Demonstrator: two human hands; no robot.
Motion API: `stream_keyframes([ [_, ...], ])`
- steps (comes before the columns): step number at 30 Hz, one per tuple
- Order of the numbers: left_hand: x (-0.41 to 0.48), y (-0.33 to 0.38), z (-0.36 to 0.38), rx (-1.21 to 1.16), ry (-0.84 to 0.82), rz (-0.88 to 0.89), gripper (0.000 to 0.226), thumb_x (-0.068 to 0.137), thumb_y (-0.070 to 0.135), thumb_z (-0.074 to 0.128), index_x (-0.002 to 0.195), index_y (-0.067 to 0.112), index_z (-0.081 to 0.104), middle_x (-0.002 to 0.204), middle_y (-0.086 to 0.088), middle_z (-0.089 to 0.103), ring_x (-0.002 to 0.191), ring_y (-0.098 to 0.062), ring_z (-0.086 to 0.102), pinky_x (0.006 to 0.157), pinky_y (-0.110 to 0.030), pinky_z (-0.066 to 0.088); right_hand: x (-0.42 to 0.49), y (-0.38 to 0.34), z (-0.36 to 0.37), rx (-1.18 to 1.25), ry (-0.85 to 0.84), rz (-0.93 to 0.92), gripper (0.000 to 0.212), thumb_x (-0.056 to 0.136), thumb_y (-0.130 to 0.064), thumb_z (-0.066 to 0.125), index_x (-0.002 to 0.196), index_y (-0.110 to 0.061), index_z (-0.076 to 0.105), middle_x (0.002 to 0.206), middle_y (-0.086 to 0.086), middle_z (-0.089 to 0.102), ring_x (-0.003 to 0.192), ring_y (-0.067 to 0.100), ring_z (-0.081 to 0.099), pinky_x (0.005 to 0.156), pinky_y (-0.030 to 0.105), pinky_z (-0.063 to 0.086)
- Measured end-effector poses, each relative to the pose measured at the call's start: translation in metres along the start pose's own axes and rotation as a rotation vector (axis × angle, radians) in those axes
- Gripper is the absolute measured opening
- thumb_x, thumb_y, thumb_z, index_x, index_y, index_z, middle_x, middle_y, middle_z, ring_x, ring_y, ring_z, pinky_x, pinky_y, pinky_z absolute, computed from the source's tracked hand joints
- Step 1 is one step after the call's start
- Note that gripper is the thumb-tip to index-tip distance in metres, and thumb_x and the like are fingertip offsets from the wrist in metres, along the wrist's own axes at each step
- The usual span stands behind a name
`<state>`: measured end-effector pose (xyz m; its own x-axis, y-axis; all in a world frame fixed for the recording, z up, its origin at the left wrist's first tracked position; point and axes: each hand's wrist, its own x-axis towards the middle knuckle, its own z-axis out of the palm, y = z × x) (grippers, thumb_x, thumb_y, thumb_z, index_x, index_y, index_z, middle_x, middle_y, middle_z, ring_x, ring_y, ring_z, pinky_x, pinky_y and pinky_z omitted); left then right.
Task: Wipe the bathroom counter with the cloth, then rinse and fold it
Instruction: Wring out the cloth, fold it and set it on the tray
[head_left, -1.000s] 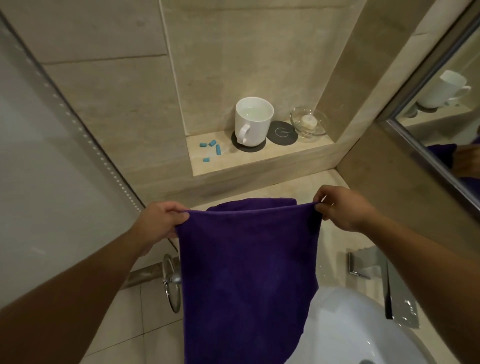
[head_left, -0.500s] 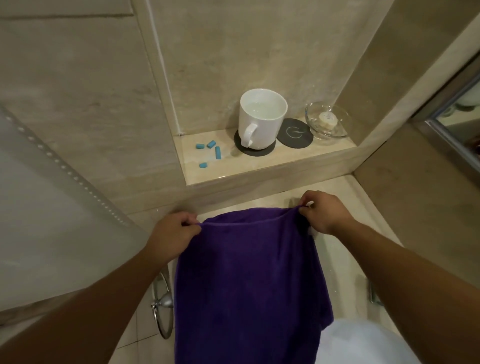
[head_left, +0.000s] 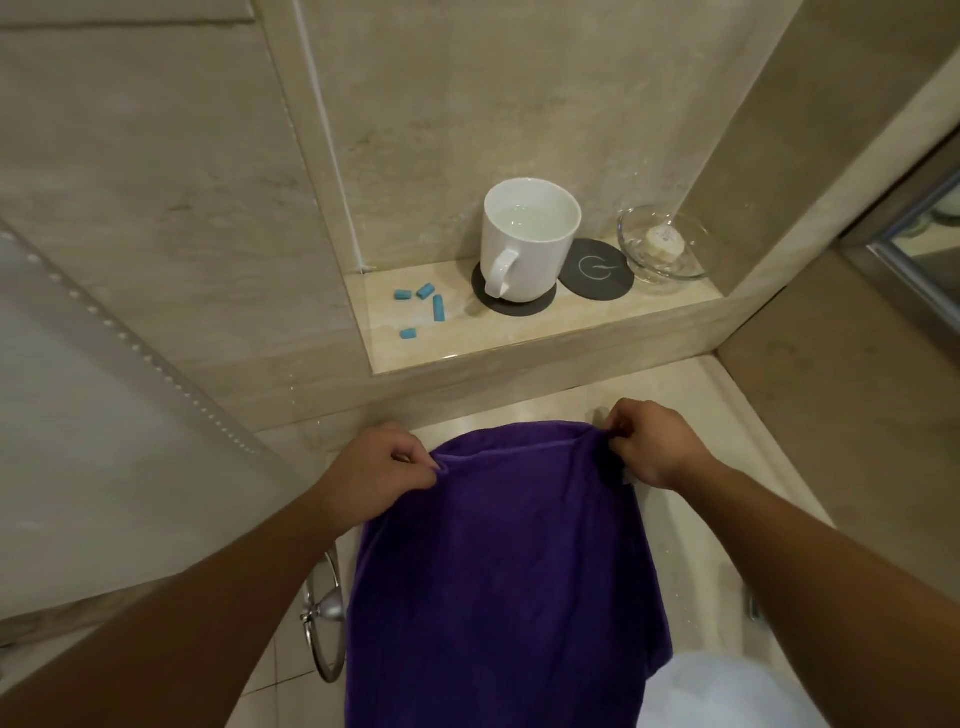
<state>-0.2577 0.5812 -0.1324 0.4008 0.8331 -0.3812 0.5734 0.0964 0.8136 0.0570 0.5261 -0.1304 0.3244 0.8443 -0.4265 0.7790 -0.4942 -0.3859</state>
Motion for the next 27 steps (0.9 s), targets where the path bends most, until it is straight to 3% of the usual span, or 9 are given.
stream_keyframes([
  [3, -0.003, 0.005, -0.011, -0.033, -0.040, -0.068, 0.003, 0.066, 0.017, 0.080, 0.065, 0.018, 0.077, 0.091, -0.001, 0.070, 0.085, -0.012, 0.064, 0.077, -0.024, 0.048, -0.003, 0.003, -0.002, 0.010, 0.015, 0.029, 0.015, 0.092, -0.006, 0.060, 0.098, -0.019, 0.063, 0.099, 0.004, 0.068, 0.070, 0.009, 0.060, 0.050, 0.015, 0.039],
  [6, -0.005, 0.006, -0.025, 0.037, -0.136, -0.155, 0.013, 0.076, 0.006, 0.077, 0.069, 0.016, 0.079, 0.074, -0.001, 0.072, 0.071, -0.009, 0.062, 0.067, -0.022, 0.047, -0.005, 0.005, -0.005, 0.009, -0.006, 0.033, 0.014, 0.089, -0.007, 0.062, 0.095, -0.020, 0.065, 0.094, 0.003, 0.068, 0.074, 0.011, 0.060, 0.055, 0.019, 0.041],
  [8, -0.006, 0.006, -0.032, 0.096, -0.140, -0.144, 0.013, 0.078, 0.007, 0.075, 0.073, 0.018, 0.081, 0.074, -0.001, 0.074, 0.069, -0.010, 0.063, 0.065, -0.024, 0.049, -0.008, 0.003, -0.006, 0.028, -0.027, 0.023, 0.015, 0.088, -0.007, 0.063, 0.091, -0.022, 0.065, 0.091, 0.000, 0.067, 0.076, 0.012, 0.061, 0.055, 0.018, 0.040],
  [13, -0.008, 0.004, -0.035, 0.263, -0.009, -0.055, 0.017, 0.081, 0.009, 0.070, 0.073, 0.021, 0.077, 0.069, 0.007, 0.073, 0.066, -0.005, 0.066, 0.065, -0.023, 0.051, -0.012, -0.010, -0.014, 0.089, -0.014, -0.060, 0.013, 0.083, -0.008, 0.070, 0.077, -0.019, 0.069, 0.086, -0.002, 0.066, 0.078, 0.015, 0.062, 0.054, 0.013, 0.038],
  [16, -0.009, -0.003, -0.038, 0.315, 0.062, -0.086, 0.019, 0.082, 0.010, 0.067, 0.069, 0.023, 0.074, 0.067, 0.007, 0.071, 0.066, -0.006, 0.065, 0.063, -0.023, 0.050, -0.013, -0.012, -0.021, 0.073, -0.083, -0.062, 0.009, 0.078, -0.007, 0.075, 0.084, -0.014, 0.075, 0.099, -0.007, 0.061, 0.092, 0.017, 0.059, 0.064, 0.008, 0.037],
  [19, -0.010, -0.010, -0.040, 0.297, 0.104, -0.138, 0.018, 0.081, 0.009, 0.067, 0.074, 0.024, 0.076, 0.072, 0.007, 0.072, 0.073, -0.008, 0.066, 0.065, -0.021, 0.050, -0.011, -0.012, -0.019, 0.036, -0.123, -0.050, 0.010, 0.077, -0.010, 0.077, 0.083, -0.018, 0.075, 0.109, -0.009, 0.059, 0.098, 0.015, 0.055, 0.069, 0.012, 0.037],
  [22, -0.012, -0.014, -0.037, 0.255, 0.149, -0.145, 0.022, 0.081, 0.007, 0.067, 0.074, 0.027, 0.074, 0.072, 0.008, 0.072, 0.072, -0.006, 0.065, 0.060, -0.015, 0.044, -0.006, -0.012, -0.012, 0.014, -0.094, -0.028, 0.014, 0.080, -0.013, 0.073, 0.075, -0.024, 0.068, 0.096, -0.005, 0.068, 0.088, 0.016, 0.061, 0.064, 0.018, 0.041],
  [27, -0.014, -0.019, -0.030, 0.199, 0.202, -0.132, 0.025, 0.082, 0.006, 0.068, 0.075, 0.029, 0.071, 0.075, 0.006, 0.072, 0.074, -0.008, 0.066, 0.064, -0.016, 0.047, 0.000, -0.014, -0.004, 0.022, -0.053, 0.009, 0.015, 0.084, -0.008, 0.068, 0.080, -0.023, 0.069, 0.084, -0.001, 0.071, 0.075, 0.012, 0.064, 0.054, 0.015, 0.040],
])
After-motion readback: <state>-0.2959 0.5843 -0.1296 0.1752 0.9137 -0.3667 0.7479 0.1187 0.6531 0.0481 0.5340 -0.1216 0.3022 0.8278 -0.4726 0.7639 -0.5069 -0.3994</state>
